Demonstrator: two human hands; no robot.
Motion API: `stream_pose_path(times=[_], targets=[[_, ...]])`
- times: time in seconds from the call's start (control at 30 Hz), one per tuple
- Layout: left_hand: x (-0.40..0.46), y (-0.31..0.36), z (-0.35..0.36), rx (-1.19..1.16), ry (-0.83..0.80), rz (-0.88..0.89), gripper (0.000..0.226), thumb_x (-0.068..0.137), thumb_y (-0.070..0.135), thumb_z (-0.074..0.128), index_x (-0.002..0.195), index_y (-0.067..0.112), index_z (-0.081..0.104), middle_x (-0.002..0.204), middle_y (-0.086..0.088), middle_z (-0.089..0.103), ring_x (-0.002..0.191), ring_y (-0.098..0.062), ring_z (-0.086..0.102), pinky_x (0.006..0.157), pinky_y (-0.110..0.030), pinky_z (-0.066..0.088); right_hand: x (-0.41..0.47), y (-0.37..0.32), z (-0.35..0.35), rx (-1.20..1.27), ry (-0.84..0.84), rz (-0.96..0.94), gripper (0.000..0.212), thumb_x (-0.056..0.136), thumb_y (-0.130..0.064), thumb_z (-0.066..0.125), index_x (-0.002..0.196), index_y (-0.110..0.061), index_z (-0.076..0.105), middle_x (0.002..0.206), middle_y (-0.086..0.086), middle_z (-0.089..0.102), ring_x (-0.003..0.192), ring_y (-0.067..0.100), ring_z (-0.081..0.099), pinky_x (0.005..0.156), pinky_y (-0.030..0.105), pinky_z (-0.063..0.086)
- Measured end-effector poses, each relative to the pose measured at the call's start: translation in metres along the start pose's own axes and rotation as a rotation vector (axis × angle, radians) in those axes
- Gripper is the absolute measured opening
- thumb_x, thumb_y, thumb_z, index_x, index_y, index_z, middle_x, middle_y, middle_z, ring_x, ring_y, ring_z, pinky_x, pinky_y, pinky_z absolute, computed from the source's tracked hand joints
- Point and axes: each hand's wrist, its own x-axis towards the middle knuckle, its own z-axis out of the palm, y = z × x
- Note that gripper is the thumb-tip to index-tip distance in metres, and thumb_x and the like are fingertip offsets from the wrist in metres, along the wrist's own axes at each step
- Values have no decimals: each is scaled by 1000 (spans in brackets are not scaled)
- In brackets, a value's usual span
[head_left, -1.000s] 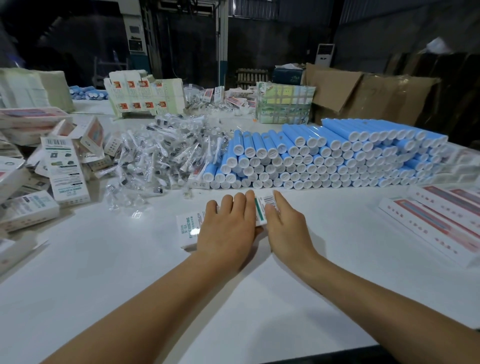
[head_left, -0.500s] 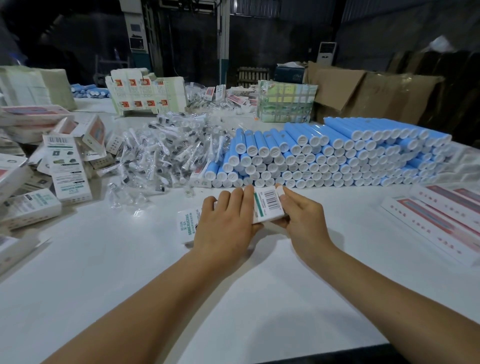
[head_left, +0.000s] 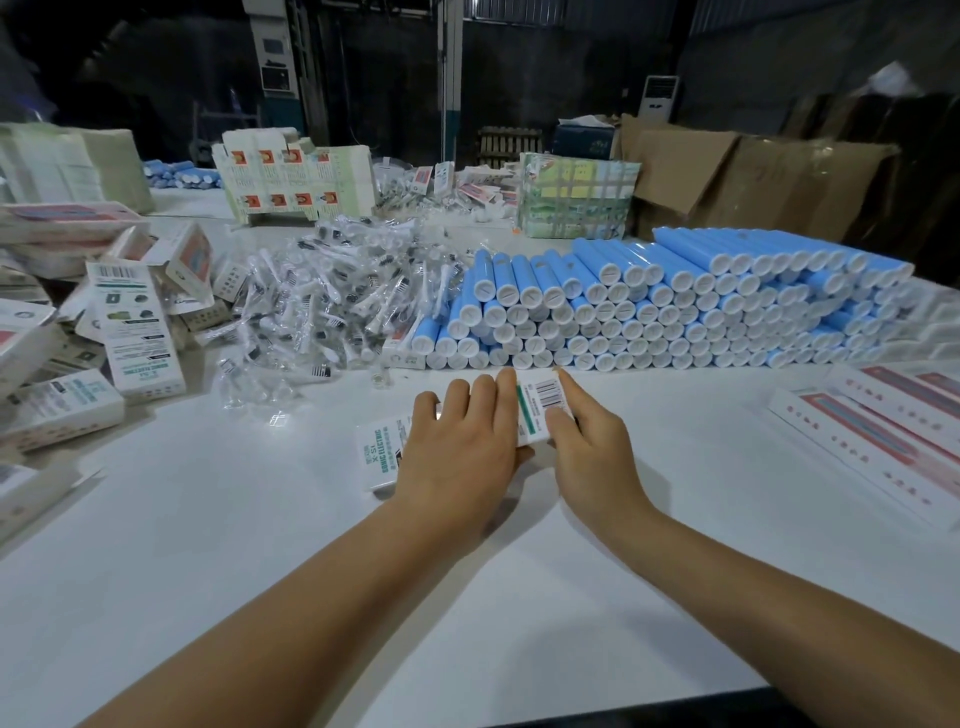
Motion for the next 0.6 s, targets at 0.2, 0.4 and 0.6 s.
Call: stream_pose_path(times=[0.2, 0.4, 0.6], targets=[[3, -5, 7, -81, 8, -22, 76, 94, 54, 35, 149, 4, 18, 132, -7, 44, 110, -27, 45, 86, -40, 35, 2, -8, -1, 9, -38, -12, 45, 98, -10, 45, 143, -14, 43, 129, -1, 59, 112, 7, 59, 98, 26, 47], [8, -9, 11, -108, -38, -73, 77, 93, 55, 31, 149, 7, 9, 136, -6, 38, 117, -27, 39, 90, -39, 32, -2, -5, -1, 4, 6, -30, 35, 97, -14, 50, 131, -14, 57, 114, -8, 67, 105, 6, 63, 94, 27, 50], [5, -12, 12, -44, -40, -58, 77, 96, 54, 31, 148, 6, 1, 136, -6, 34, 115, -26, 37, 89, -38, 31, -1, 3, 3, 33, -34, -29, 36, 96, -9, 50, 131, -11, 58, 104, -14, 68, 97, 3, 65, 84, 18, 53]])
